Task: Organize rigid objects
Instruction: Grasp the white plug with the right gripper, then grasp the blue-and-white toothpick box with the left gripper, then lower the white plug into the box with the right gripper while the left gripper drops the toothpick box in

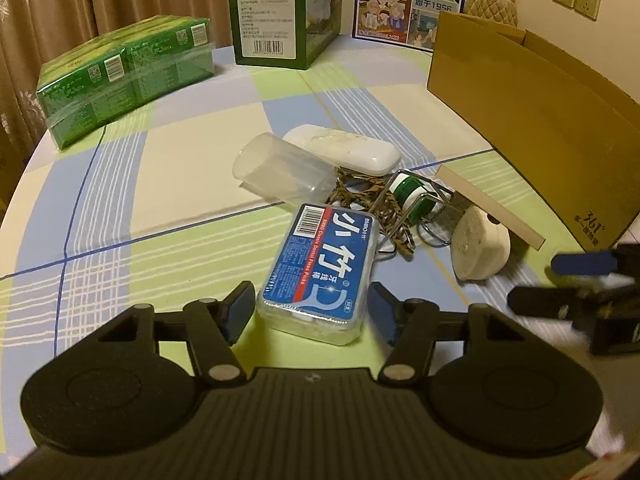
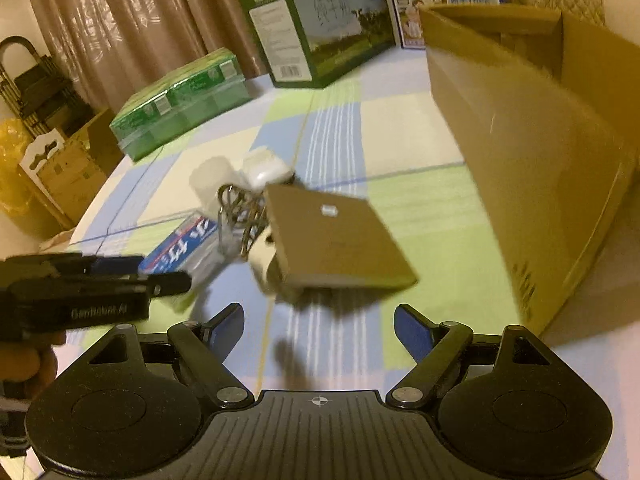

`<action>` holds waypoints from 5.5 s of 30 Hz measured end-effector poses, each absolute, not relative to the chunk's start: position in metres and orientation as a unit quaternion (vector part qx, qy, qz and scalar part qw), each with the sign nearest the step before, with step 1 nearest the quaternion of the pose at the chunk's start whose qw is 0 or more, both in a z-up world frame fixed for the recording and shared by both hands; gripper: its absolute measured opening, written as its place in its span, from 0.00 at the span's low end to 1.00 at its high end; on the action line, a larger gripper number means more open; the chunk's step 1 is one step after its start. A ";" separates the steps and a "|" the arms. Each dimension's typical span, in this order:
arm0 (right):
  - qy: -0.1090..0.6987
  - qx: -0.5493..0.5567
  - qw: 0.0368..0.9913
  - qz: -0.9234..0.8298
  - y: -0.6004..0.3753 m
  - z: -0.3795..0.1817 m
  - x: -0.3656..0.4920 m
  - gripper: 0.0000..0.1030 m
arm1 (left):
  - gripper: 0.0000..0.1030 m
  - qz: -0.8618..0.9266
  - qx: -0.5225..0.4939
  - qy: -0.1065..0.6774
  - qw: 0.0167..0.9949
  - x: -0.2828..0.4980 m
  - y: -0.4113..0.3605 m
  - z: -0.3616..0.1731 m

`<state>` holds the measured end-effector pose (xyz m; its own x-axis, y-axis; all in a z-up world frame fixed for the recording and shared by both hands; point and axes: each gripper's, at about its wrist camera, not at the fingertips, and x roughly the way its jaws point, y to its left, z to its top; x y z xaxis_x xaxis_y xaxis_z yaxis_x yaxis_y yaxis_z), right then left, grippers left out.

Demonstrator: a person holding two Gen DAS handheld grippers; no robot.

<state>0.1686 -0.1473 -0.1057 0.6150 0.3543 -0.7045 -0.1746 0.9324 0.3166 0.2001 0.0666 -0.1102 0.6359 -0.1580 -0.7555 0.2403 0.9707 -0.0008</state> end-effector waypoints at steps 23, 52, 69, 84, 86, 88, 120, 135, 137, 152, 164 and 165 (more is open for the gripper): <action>0.360 0.055 0.909 0.204 -0.119 -0.119 0.186 0.39 | 0.56 -0.117 0.063 0.398 0.908 0.200 0.070 -0.110; 0.352 -0.080 0.903 0.234 -0.148 -0.109 0.097 0.68 | 0.60 -0.088 0.014 0.403 0.911 0.131 0.055 -0.101; 0.340 -0.088 0.887 0.300 -0.130 -0.132 0.118 0.47 | 0.64 -0.094 0.048 0.396 0.912 0.140 0.047 -0.109; 0.356 -0.068 0.901 0.239 -0.146 -0.127 0.121 0.47 | 0.51 -0.093 0.085 0.398 0.909 0.148 0.032 -0.119; 0.358 -0.065 0.902 0.231 -0.149 -0.124 0.120 0.47 | 0.51 -0.088 0.059 0.408 0.907 0.147 0.035 -0.117; 0.359 -0.061 0.903 0.227 -0.152 -0.121 0.119 0.47 | 0.50 -0.082 0.030 0.416 0.905 0.146 0.038 -0.115; 0.272 0.027 0.960 0.067 -0.325 0.040 0.103 0.47 | 0.50 -0.167 0.040 0.331 0.928 0.125 -0.124 0.038; 0.309 0.079 0.946 0.050 -0.399 0.015 0.164 0.47 | 0.50 -0.201 0.085 0.344 0.913 0.197 -0.207 0.019; 0.313 0.081 0.945 0.049 -0.400 0.010 0.168 0.47 | 0.50 -0.202 0.088 0.348 0.911 0.201 -0.209 0.015; 0.323 0.093 0.940 0.051 -0.399 -0.004 0.181 0.47 | 0.52 -0.214 0.093 0.346 0.909 0.215 -0.215 0.008; 0.328 0.107 0.937 0.045 -0.404 -0.004 0.177 0.47 | 0.59 -0.164 0.045 0.332 0.928 0.194 -0.167 0.027; 0.328 0.109 0.937 0.046 -0.404 -0.004 0.177 0.47 | 0.59 -0.160 0.042 0.333 0.928 0.192 -0.163 0.027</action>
<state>0.1766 -0.4036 -0.0039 0.7803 0.1572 -0.6054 -0.0147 0.9722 0.2335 0.1921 -0.1632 0.0266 0.7264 -0.2688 -0.6326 0.3254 0.9452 -0.0280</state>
